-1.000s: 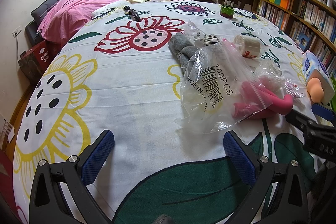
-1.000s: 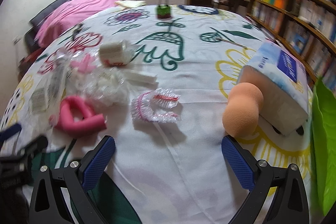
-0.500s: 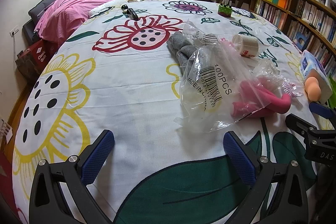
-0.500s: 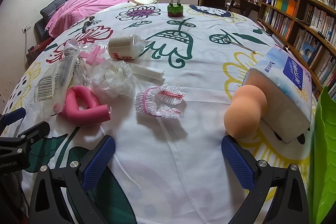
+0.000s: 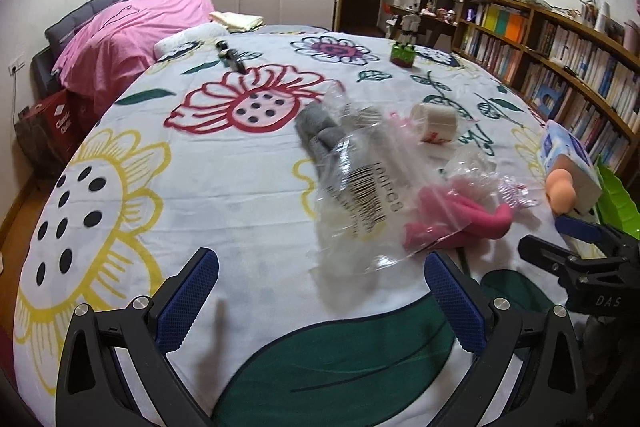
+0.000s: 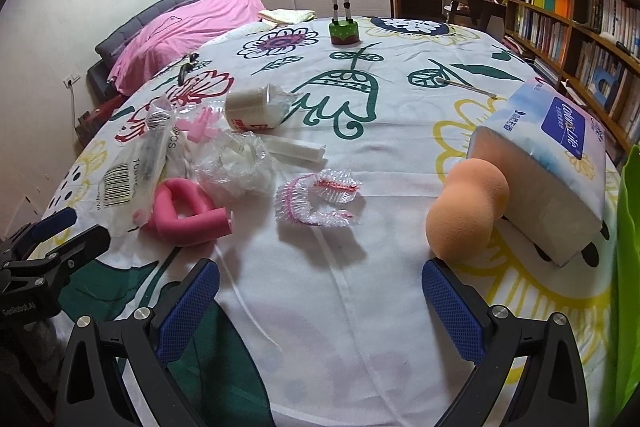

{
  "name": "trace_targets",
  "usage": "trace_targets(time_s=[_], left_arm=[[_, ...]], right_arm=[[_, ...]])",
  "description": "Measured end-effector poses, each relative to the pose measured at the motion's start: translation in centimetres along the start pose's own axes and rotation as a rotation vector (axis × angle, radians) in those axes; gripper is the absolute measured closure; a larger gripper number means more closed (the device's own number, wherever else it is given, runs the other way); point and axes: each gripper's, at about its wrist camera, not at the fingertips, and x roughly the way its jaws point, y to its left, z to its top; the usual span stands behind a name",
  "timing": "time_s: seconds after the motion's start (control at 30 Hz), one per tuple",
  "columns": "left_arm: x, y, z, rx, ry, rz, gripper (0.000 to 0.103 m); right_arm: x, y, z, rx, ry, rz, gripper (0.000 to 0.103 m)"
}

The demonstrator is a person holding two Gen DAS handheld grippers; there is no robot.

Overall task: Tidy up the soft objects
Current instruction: 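Grasp the pink hair clip with the right tool while the left grasps the clear bag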

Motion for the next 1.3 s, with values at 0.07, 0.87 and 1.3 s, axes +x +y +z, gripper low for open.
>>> trace_targets(time_s=[0.07,0.87,1.3], left_arm=[[0.1,-0.2,0.3,0.006,-0.003,-0.001,0.000],[2.9,1.4,1.9,-0.137,0.058,-0.132,0.071],[0.1,0.6,2.4,-0.097,-0.020,-0.118,0.079]], right_arm=[[0.0,0.0,0.0,-0.001,-0.002,0.006,0.000],[-0.9,-1.5,-0.1,0.093,-0.055,0.009,0.018],[-0.3,0.2,1.6,0.018,-0.060,0.002,0.045]])
